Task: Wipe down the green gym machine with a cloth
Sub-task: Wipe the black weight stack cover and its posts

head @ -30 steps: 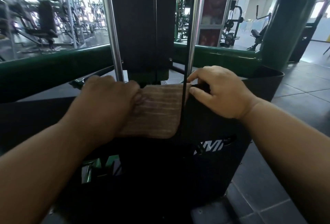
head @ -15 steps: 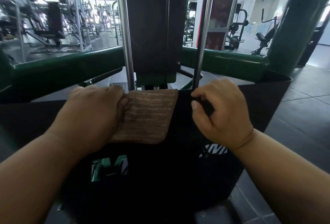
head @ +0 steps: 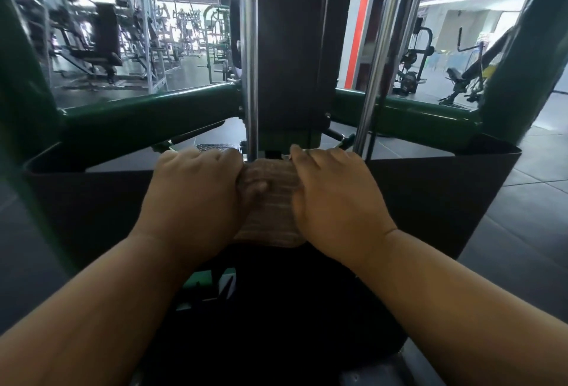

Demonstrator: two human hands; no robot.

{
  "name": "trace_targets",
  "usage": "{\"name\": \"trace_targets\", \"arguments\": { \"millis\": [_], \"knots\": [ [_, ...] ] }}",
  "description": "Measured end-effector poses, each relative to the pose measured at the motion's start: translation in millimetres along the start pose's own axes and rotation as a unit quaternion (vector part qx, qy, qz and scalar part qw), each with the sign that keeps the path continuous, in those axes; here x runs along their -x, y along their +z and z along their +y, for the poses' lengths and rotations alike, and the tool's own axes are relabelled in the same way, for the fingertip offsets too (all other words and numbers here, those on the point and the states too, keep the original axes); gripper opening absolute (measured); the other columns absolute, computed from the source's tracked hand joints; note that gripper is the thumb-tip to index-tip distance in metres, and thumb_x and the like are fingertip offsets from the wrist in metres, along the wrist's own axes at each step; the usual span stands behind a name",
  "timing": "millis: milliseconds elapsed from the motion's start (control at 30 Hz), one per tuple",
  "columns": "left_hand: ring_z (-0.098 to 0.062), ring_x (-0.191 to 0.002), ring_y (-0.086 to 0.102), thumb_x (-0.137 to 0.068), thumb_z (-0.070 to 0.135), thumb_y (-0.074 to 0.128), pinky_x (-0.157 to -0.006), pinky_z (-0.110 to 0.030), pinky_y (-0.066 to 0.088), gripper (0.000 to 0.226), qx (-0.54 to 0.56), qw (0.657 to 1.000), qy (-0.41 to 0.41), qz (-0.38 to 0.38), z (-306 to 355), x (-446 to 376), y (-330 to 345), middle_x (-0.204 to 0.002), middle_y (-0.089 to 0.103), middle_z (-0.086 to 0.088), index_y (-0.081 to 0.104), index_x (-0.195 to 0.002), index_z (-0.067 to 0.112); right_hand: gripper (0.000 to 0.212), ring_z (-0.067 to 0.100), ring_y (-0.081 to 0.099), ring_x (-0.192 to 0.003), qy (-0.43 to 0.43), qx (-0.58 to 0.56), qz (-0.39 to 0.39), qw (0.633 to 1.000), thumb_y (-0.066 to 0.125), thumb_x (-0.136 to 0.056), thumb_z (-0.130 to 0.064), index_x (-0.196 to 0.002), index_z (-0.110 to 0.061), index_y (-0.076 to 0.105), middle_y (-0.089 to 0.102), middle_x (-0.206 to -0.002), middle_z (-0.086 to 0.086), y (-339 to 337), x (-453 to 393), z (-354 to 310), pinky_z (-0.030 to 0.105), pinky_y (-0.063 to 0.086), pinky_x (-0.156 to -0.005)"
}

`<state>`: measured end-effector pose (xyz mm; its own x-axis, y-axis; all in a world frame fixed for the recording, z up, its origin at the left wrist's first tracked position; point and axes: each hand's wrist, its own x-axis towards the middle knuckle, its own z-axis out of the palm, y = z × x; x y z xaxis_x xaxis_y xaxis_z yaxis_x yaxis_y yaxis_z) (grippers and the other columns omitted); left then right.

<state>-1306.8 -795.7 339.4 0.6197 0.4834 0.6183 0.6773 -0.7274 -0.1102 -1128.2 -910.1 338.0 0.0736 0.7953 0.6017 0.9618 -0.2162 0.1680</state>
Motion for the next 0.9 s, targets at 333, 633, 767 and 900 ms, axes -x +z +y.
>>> {"name": "trace_targets", "arguments": {
  "millis": [333, 633, 767, 900],
  "knots": [
    [-0.025, -0.076, 0.049, -0.109, 0.053, 0.027, -0.082, -0.044, 0.030, 0.046, -0.048, 0.997, -0.055, 0.033, -58, 28, -7, -0.079, 0.064, 0.007, 0.057, -0.086, 0.027, 0.026, 0.020, 0.058, -0.085, -0.017, -0.070, 0.027, 0.997, 0.045, -0.095, -0.037, -0.098, -0.019, 0.064, 0.066, -0.090, -0.001, 1, -27, -78, 0.040, 0.045, -0.091],
    [-0.027, -0.092, 0.049, -0.109, 0.050, 0.030, -0.090, -0.045, 0.032, 0.041, -0.053, 0.992, -0.107, 0.052, -136, 66, -21, -0.085, 0.053, 0.007, 0.058, -0.089, 0.027, 0.017, 0.018, 0.048, -0.059, -0.097, -0.095, 0.016, 0.991, 0.046, -0.099, -0.037, -0.085, -0.027, 0.048, 0.058, -0.070, -0.007, -3, -66, -141, 0.037, 0.031, -0.074],
    [-0.023, -0.099, 0.051, -0.108, 0.050, 0.024, -0.094, -0.045, 0.031, 0.046, 0.001, 0.993, -0.114, 0.023, -153, 69, -25, -0.090, 0.058, 0.010, 0.061, -0.092, 0.027, 0.022, 0.020, 0.050, -0.065, -0.123, -0.131, -0.071, 0.981, 0.040, -0.101, -0.033, -0.079, -0.030, 0.039, 0.049, -0.071, -0.009, -10, -86, -162, 0.041, 0.041, -0.084],
    [-0.016, -0.107, 0.051, -0.106, 0.050, 0.023, -0.100, -0.044, 0.033, 0.047, 0.111, 0.984, -0.138, 0.016, -163, 64, -24, -0.099, 0.064, 0.014, 0.065, -0.097, 0.030, 0.032, 0.023, 0.051, -0.068, -0.135, -0.119, -0.075, 0.981, 0.044, -0.103, -0.033, -0.074, -0.029, 0.033, 0.041, -0.067, -0.009, -5, -94, -171, 0.040, 0.040, -0.076]
  ]
}}
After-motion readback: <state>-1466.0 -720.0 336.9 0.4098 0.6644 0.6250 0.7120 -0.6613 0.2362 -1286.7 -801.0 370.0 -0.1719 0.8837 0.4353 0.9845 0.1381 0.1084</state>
